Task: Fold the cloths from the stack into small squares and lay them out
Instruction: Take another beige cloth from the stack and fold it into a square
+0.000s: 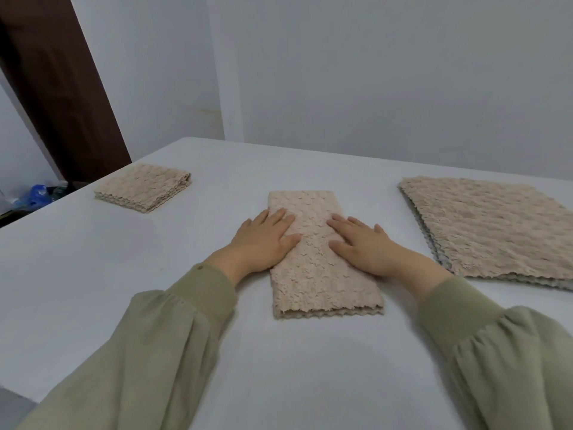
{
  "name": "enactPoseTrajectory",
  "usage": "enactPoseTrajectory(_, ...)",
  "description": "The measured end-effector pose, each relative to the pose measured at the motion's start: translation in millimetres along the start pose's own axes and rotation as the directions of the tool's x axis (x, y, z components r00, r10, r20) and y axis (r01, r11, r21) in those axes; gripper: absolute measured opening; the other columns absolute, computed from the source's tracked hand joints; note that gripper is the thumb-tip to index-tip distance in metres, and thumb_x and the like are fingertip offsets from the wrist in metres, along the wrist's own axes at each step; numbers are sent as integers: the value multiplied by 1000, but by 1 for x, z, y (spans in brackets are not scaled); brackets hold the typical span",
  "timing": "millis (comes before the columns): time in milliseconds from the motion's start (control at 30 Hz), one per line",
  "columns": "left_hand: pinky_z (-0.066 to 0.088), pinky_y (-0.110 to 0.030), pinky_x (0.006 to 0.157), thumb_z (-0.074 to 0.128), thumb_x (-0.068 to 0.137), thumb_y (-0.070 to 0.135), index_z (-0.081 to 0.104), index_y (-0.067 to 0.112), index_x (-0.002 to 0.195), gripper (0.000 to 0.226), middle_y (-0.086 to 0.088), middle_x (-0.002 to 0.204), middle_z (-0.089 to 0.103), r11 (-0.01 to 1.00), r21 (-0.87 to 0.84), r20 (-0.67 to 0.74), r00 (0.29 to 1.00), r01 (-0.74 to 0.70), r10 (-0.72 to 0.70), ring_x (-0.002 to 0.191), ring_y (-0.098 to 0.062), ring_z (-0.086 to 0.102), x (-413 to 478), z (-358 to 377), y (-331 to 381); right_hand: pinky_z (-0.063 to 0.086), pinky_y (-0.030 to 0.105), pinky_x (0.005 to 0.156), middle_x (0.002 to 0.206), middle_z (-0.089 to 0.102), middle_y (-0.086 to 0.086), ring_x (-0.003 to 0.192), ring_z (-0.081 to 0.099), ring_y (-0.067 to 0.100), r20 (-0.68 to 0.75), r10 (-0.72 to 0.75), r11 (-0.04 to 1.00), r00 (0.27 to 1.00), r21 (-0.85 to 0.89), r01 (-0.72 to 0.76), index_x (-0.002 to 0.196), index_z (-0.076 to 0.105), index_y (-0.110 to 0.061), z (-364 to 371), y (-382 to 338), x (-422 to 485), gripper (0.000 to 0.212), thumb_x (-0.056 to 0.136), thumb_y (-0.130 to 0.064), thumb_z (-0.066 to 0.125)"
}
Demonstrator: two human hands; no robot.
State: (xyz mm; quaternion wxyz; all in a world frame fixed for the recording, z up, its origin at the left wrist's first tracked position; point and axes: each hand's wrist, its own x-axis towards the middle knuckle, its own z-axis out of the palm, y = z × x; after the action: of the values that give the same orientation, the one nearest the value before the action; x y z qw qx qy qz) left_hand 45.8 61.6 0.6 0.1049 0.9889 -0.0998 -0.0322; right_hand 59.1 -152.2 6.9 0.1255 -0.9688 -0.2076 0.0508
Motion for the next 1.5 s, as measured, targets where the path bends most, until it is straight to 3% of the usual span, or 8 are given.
enactPoseTrajectory(167, 32, -30, 104, 38, 100, 31, 43, 19, 138, 41, -1, 140, 47, 886, -464, -300, 939, 11, -168, 128, -18, 42, 19, -3, -9, 36, 19, 87, 128, 58, 3, 116, 53, 18, -327, 84, 937, 941, 348, 37, 125, 57, -17, -9, 2, 13, 32, 96, -26, 45)
enactPoseTrajectory(300, 41, -33, 77, 38, 97, 27, 58, 11, 107, 28, -8, 107, 60, 925, -347, -389, 873, 156, -294, 103, -26, 52, 46, -3, -12, 35, 27, 94, 128, 58, 7, 119, 49, 22, -376, 117, 963, 919, 268, -13, 123, 58, -11, -6, 4, 49, 34, 96, -23, 42)
enactPoseTrajectory(500, 36, -36, 87, 34, 97, 35, 61, 13, 116, 39, -8, 118, 53, 926, -211, -417, 828, 314, -376, 111, -26, 43, 78, -5, -21, 44, 40, 92, 116, 63, 11, 110, 52, 28, -409, 236, 954, 881, 272, -129, 114, 63, -8, -2, 21, 92, 34, 94, -27, 43)
enactPoseTrajectory(800, 33, -36, 89, 55, 85, 49, 62, 26, 98, 28, 1, 110, 56, 894, -273, -358, 825, 356, -438, 114, -23, 42, 103, -11, -33, 34, 37, 93, 119, 52, 7, 115, 40, 28, -348, 233, 972, 908, 81, -219, 117, 61, -18, -9, 27, 120, 36, 93, -41, 47)
enactPoseTrajectory(1000, 32, -36, 89, 55, 85, 49, 58, 27, 83, 22, 4, 101, 58, 901, -285, -352, 838, 328, -417, 110, -22, 43, 101, -12, -33, 34, 38, 91, 114, 52, 6, 113, 40, 27, -319, 242, 969, 916, 119, -215, 106, 60, -17, -11, 27, 122, 25, 93, -37, 52)
enactPoseTrajectory(1200, 46, -34, 82, 67, 81, 37, 52, 27, 68, 23, 12, 74, 57, 780, -612, -354, 836, 133, -420, 81, -14, 55, 97, -14, -32, 39, 32, 78, 85, 54, -4, 93, 50, 22, -383, 240, 936, 892, 335, -108, 80, 54, -20, -8, 26, 121, 12, 87, -24, 62)
enactPoseTrajectory(1367, 47, -17, 63, 76, 77, 16, 64, 18, 84, 14, 3, 71, 62, 577, -817, -257, 889, 10, -380, 65, -9, 57, 91, -20, -38, 39, 21, 65, 71, 59, 1, 66, 54, 11, -355, 261, 786, 897, 618, 16, 89, 62, -18, -15, 28, 118, 20, 79, -1, 67)
enactPoseTrajectory(1500, 45, -13, 74, 75, 76, 5, 68, 20, 103, 32, 0, 82, 62, 605, -795, -190, 930, 42, -315, 78, -8, 59, 86, -25, -43, 38, 19, 75, 81, 59, 1, 76, 54, 10, -256, 231, 821, 938, 569, -47, 110, 66, -10, -22, 27, 115, 34, 79, 2, 67)
